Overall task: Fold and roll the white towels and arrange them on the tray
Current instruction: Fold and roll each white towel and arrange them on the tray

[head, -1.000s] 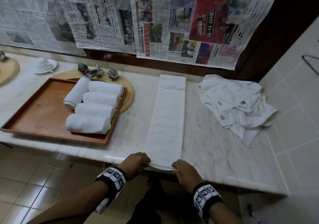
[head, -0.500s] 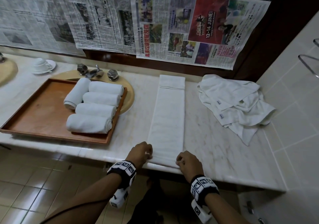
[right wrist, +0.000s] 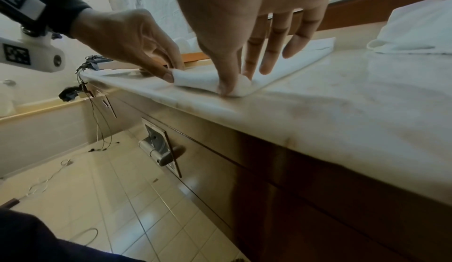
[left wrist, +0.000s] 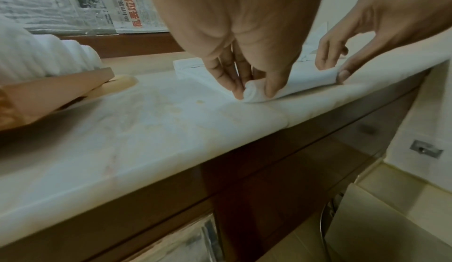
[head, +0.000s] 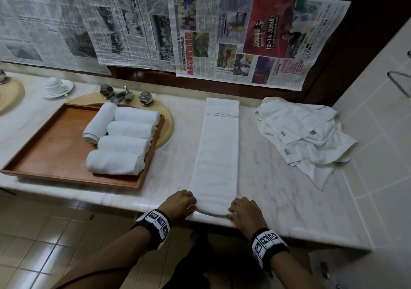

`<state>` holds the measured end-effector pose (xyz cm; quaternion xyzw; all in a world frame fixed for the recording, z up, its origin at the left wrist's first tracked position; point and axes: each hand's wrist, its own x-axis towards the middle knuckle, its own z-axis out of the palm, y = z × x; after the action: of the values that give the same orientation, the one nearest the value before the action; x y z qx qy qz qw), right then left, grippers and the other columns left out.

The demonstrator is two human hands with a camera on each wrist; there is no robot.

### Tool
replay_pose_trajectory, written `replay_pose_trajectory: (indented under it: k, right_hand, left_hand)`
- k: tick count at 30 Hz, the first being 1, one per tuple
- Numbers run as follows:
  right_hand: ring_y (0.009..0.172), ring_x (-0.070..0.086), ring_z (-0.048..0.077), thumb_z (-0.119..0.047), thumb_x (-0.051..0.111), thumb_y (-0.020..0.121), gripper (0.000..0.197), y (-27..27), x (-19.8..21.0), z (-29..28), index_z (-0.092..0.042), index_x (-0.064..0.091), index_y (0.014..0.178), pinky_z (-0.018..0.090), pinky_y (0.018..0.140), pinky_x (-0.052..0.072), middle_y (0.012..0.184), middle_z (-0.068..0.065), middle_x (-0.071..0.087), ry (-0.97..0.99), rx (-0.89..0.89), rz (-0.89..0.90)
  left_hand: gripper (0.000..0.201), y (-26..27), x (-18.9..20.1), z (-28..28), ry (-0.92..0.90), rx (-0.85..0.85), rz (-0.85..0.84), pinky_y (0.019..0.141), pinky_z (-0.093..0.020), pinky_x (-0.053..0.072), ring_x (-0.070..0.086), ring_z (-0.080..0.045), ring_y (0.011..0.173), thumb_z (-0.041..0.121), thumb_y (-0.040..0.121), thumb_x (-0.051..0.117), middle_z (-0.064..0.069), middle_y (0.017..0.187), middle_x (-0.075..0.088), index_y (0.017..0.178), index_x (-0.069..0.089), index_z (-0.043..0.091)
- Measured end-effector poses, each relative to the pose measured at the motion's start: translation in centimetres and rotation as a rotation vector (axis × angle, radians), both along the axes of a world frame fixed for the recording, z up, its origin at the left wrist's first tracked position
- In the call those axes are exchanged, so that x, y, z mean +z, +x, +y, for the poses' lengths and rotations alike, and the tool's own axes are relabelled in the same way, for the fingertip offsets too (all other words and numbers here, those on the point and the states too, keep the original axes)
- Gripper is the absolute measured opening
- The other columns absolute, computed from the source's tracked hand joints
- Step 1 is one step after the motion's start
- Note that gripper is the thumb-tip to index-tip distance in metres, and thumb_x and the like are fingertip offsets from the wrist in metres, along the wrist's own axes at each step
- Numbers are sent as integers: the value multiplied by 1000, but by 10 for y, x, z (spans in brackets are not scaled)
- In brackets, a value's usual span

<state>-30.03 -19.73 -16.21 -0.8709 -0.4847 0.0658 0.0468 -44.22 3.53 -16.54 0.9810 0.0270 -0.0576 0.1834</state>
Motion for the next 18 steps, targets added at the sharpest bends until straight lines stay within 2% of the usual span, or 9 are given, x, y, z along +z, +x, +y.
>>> replay_pose_trajectory:
  k: [2, 4, 5, 8, 11, 12, 14, 16, 18]
  right_hand:
    - [72, 59, 12, -39, 85, 57, 20, 0, 3, -2, -31, 69, 66, 28, 54, 45, 80, -16, 61, 34, -15, 18]
    - [78, 58, 14, -37, 76, 65, 11, 1, 3, -3, -31, 69, 72, 30, 57, 44, 88, -14, 59, 48, -62, 48]
    - [81, 58, 16, -35, 73, 69, 8, 3, 2, -3, -31, 70, 76, 31, 60, 44, 91, -13, 59, 41, -87, 72]
    - [98, 55, 18, -32, 60, 89, 13, 10, 3, 5, -28, 71, 95, 34, 78, 40, 103, -12, 62, -10, -158, 215]
    - [93, 60, 16, -27, 67, 86, 11, 16, 8, 8, -25, 74, 94, 28, 80, 44, 97, -8, 70, 82, -309, 422]
    - [88, 63, 14, -24, 71, 83, 8, 18, 8, 9, -24, 74, 91, 28, 77, 45, 90, -9, 71, 127, -362, 463]
    - [75, 62, 9, -20, 75, 79, 16, 20, 8, 12, -29, 64, 85, 28, 69, 45, 74, -13, 67, 177, -435, 502]
    - [71, 59, 5, -19, 71, 80, 20, 17, 5, 14, -31, 56, 83, 28, 68, 42, 68, -17, 63, 141, -436, 415]
    - [78, 58, 8, -21, 67, 83, 13, 15, 5, 13, -31, 58, 82, 31, 74, 41, 74, -16, 65, 86, -386, 277]
  left_hand:
    - [26, -1, -3, 2, 19, 14, -66, 66, -34, 48, 58, -24, 85, 35, 85, 51, 0, 92, 63, 81, 70, 18]
    - [10, 0, -2, 1, 22, 37, -79, 61, -33, 45, 54, -22, 82, 25, 80, 62, 3, 93, 59, 78, 71, 22]
    - [9, 2, -3, 1, 10, 44, -84, 61, -34, 44, 52, -23, 81, 19, 78, 62, 2, 92, 57, 76, 70, 21]
    - [18, 10, -1, 4, -122, 117, -23, 72, -42, 46, 52, -31, 85, 10, 84, 53, -9, 93, 59, 81, 71, 9]
    - [19, 18, 7, 7, -229, 228, 53, 83, -32, 44, 59, -30, 96, 4, 88, 58, -12, 101, 66, 100, 73, 6]
    - [21, 20, 8, 8, -255, 261, 70, 82, -30, 45, 62, -25, 94, 1, 87, 59, -10, 99, 68, 102, 72, 7]
    - [24, 24, 10, 9, -319, 327, 77, 71, -25, 45, 64, -12, 77, -3, 85, 59, -1, 84, 69, 99, 65, 16]
    - [28, 27, 10, 11, -337, 356, 69, 64, -20, 42, 59, -2, 67, -5, 83, 59, 3, 76, 69, 93, 58, 21]
    - [29, 27, 8, 11, -274, 322, 68, 66, -18, 40, 61, -8, 76, -7, 80, 56, 2, 86, 69, 89, 65, 19]
